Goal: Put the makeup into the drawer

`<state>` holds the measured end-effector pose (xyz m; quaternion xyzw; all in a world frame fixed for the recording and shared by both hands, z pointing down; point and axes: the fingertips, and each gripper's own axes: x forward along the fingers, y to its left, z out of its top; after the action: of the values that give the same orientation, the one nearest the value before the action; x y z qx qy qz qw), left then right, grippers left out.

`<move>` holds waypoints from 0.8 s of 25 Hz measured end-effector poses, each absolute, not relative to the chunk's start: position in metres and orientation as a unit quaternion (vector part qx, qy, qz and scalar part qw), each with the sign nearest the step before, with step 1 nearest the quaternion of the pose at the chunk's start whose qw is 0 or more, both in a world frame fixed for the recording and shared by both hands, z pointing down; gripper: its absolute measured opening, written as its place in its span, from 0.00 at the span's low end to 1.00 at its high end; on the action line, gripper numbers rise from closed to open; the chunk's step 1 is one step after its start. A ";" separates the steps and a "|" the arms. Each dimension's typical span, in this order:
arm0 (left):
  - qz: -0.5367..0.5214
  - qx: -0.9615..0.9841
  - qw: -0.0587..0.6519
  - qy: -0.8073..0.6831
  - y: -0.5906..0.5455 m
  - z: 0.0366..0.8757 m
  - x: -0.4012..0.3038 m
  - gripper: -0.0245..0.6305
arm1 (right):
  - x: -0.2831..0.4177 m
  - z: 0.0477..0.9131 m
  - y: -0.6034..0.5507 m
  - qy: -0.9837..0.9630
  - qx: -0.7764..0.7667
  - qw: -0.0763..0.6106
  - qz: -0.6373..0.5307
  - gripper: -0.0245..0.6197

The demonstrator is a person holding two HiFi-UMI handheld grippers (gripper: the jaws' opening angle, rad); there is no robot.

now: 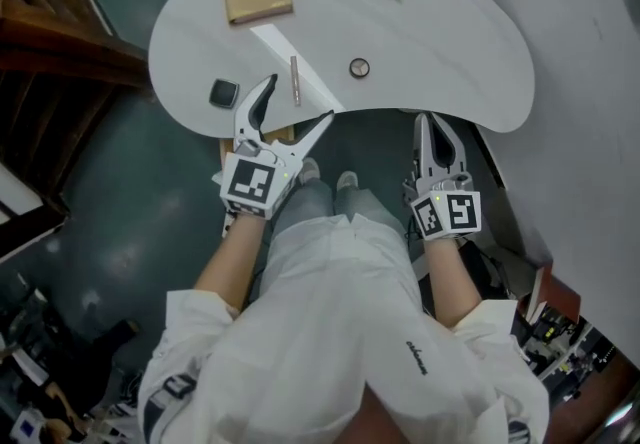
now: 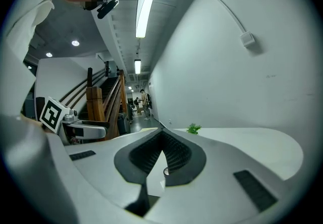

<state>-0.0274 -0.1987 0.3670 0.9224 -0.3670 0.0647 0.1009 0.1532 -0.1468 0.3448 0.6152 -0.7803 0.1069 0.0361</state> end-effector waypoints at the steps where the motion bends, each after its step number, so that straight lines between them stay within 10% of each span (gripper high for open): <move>1: 0.074 0.925 0.101 -0.360 -0.201 0.375 -0.021 0.66 | 0.152 0.349 -0.151 -0.781 0.613 0.040 0.108 0.06; 20: 0.208 0.932 0.096 -0.281 -0.262 0.501 0.101 0.66 | 0.173 0.465 -0.221 -0.796 0.575 0.094 0.167 0.06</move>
<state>0.1007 -0.2621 0.5011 0.9319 -0.2813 0.2080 0.0962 0.1732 -0.2214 0.4649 0.5749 -0.7956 0.1665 0.0942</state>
